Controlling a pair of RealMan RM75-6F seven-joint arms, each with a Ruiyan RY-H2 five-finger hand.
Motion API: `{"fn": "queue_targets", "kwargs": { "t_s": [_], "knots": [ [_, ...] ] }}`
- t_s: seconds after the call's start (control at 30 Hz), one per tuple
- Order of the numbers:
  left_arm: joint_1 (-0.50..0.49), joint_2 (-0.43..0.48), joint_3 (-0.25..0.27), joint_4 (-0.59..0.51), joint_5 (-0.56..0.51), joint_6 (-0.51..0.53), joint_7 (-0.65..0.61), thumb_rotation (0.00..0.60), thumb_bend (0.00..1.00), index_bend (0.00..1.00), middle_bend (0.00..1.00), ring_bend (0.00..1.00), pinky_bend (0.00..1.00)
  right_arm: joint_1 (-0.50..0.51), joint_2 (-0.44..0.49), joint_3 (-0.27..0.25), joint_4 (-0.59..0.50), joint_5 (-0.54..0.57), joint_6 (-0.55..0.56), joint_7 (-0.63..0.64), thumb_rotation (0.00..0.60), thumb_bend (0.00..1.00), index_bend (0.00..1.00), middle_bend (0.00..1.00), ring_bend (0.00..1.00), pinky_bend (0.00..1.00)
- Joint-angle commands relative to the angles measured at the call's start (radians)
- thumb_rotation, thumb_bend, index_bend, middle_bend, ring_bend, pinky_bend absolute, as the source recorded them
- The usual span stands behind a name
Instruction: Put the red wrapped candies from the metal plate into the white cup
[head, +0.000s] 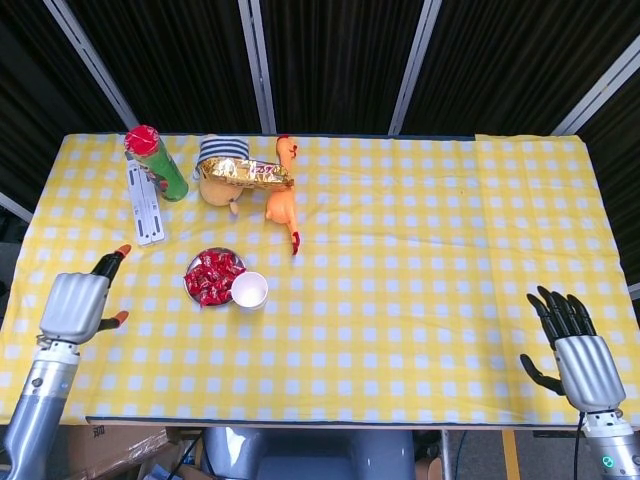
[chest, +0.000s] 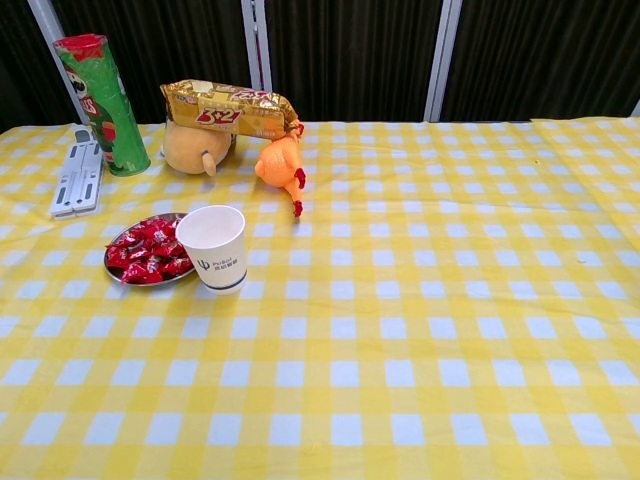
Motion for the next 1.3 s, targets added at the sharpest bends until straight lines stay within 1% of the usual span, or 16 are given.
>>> {"fn": "queue_targets", "kwargs": {
  "t_s": [0.03, 0.1, 0.23, 0.3, 0.37, 0.47, 0.57, 0.83, 1.07, 1.13, 1.3],
  "knots": [
    [-0.127, -0.077, -0.049, -0.002, -0.199, -0.108, 0.139, 0.600, 0.17, 0.12, 0.26, 0.93, 0.94, 0.000, 0.003, 0.001, -0.002, 0.001, -0.001, 0.006, 0.600, 0.38, 0.00, 0.00, 0.00, 0.00],
    [-0.170, -0.109, -0.050, 0.019, -0.282, -0.126, 0.204, 0.600, 0.17, 0.12, 0.23, 0.93, 0.94, 0.001, 0.004, 0.001, -0.002, 0.004, -0.002, 0.011, 0.600, 0.39, 0.00, 0.00, 0.00, 0.00],
    [-0.237, -0.167, -0.045, 0.061, -0.393, -0.130, 0.296, 0.600, 0.19, 0.12, 0.16, 0.93, 0.94, 0.001, 0.006, 0.002, -0.004, 0.005, -0.004, 0.022, 0.600, 0.39, 0.00, 0.00, 0.00, 0.00],
    [-0.264, -0.190, -0.044, 0.080, -0.438, -0.131, 0.325, 0.600, 0.21, 0.12, 0.11, 0.93, 0.93, 0.002, 0.008, 0.002, -0.005, 0.006, -0.004, 0.027, 0.600, 0.39, 0.00, 0.00, 0.00, 0.00],
    [-0.290, -0.212, -0.043, 0.099, -0.478, -0.133, 0.348, 0.600, 0.22, 0.12, 0.08, 0.92, 0.92, 0.002, 0.009, 0.002, -0.006, 0.006, -0.004, 0.032, 0.600, 0.39, 0.00, 0.00, 0.00, 0.00],
    [-0.326, -0.242, -0.040, 0.127, -0.527, -0.130, 0.377, 0.600, 0.22, 0.12, 0.07, 0.88, 0.90, 0.002, 0.011, 0.003, -0.008, 0.007, -0.004, 0.039, 0.600, 0.39, 0.00, 0.00, 0.00, 0.00],
    [-0.360, -0.274, -0.039, 0.158, -0.569, -0.122, 0.394, 0.600, 0.22, 0.13, 0.09, 0.87, 0.90, 0.002, 0.013, 0.003, -0.009, 0.008, -0.004, 0.048, 0.600, 0.39, 0.00, 0.00, 0.00, 0.00],
    [-0.423, -0.346, -0.032, 0.232, -0.647, -0.117, 0.416, 0.600, 0.24, 0.16, 0.13, 0.89, 0.91, 0.003, 0.018, 0.004, -0.014, 0.009, -0.004, 0.066, 0.600, 0.39, 0.00, 0.00, 0.00, 0.00],
    [-0.459, -0.380, -0.014, 0.279, -0.683, -0.110, 0.421, 0.600, 0.24, 0.20, 0.16, 0.89, 0.91, 0.003, 0.021, 0.006, -0.016, 0.012, -0.005, 0.080, 0.600, 0.39, 0.00, 0.00, 0.00, 0.00],
    [-0.469, -0.397, -0.015, 0.312, -0.680, -0.123, 0.399, 0.600, 0.24, 0.21, 0.17, 0.89, 0.91, 0.003, 0.021, 0.004, -0.017, 0.008, -0.005, 0.078, 0.600, 0.39, 0.00, 0.00, 0.00, 0.00],
    [-0.490, -0.421, -0.003, 0.348, -0.670, -0.132, 0.384, 0.600, 0.24, 0.21, 0.17, 0.89, 0.91, 0.003, 0.021, 0.004, -0.018, 0.009, -0.004, 0.077, 0.600, 0.39, 0.00, 0.00, 0.00, 0.00]
  ]
}}
